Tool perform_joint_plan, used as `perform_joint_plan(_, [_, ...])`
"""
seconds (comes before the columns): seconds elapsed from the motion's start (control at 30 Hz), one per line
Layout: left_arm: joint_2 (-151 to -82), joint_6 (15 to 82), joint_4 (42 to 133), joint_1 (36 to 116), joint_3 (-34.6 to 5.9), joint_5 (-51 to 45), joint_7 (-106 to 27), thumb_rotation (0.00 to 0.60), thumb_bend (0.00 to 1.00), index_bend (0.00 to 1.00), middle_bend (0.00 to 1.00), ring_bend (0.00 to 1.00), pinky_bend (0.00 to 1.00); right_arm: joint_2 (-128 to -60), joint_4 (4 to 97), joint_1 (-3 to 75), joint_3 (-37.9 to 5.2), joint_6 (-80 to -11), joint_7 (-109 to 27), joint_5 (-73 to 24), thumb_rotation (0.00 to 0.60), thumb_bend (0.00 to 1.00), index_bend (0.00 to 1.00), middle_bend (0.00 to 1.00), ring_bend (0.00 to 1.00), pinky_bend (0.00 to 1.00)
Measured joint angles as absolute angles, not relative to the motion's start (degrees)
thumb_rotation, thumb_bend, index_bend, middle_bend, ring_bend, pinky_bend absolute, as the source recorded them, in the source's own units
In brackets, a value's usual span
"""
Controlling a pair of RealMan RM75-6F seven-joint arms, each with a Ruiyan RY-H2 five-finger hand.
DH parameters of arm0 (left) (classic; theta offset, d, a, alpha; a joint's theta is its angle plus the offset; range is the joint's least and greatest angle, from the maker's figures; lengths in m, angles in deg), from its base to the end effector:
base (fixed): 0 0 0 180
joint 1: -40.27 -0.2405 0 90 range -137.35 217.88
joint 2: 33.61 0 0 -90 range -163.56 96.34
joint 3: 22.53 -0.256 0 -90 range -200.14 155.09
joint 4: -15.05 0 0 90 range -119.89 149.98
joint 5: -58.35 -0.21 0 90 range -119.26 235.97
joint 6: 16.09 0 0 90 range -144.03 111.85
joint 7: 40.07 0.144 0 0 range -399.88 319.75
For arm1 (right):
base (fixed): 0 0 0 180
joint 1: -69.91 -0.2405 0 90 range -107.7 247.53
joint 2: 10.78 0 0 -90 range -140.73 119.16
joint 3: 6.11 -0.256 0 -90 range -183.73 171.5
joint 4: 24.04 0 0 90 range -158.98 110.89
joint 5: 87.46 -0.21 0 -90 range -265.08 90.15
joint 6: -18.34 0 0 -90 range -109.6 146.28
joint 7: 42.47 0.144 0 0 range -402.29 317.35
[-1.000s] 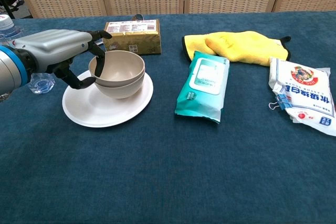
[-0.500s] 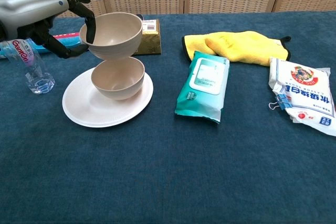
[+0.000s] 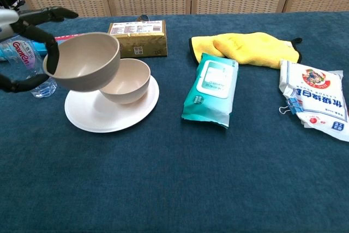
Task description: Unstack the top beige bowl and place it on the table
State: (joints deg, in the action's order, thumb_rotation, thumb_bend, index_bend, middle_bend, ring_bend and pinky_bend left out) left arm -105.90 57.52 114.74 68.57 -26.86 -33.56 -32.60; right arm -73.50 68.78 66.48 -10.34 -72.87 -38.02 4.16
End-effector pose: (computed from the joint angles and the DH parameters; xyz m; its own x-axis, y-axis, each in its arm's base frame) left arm -0.1876 0.2363 0.0603 0.3965 0.1807 0.9001 0.8176 -0.5154 -0.2567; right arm -0.2943 -0.1767 0.1777 0.3336 0.1121 0.9360 -0.9340 -0.0951 0.3443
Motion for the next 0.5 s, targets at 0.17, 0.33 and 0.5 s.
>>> perform_joint_plan(0.17, [-105.98,60.89,103.81,66.58,-32.75,-44.34,-43.51,0.6,0.61,0.91,0.0,0.0,0.0,-73.91,68.79,66.39,-10.17,-72.65,-39.05,4.34,0.6,0.0,0.04,0.0,0.0,0.0])
perform_joint_plan(0.33, [-109.07,63.3,94.68,65.4,-36.64,-51.07,-49.62,0.6,0.6,0.91,0.0,0.0,0.0,-74.28,68.9,66.4,-9.96,-72.75,-39.85,4.76,0.6,0.0,0.04,0.0,0.0,0.0])
perform_joint_plan(0.5, [-115.31,62.98,90.67,65.83,-37.58,-54.17,-51.66,0.6,0.6,0.92,0.0,0.0,0.0,-74.36,68.66,66.34,-10.08,-72.56,-39.83,4.41,0.6,0.0,0.04,0.0,0.0,0.0])
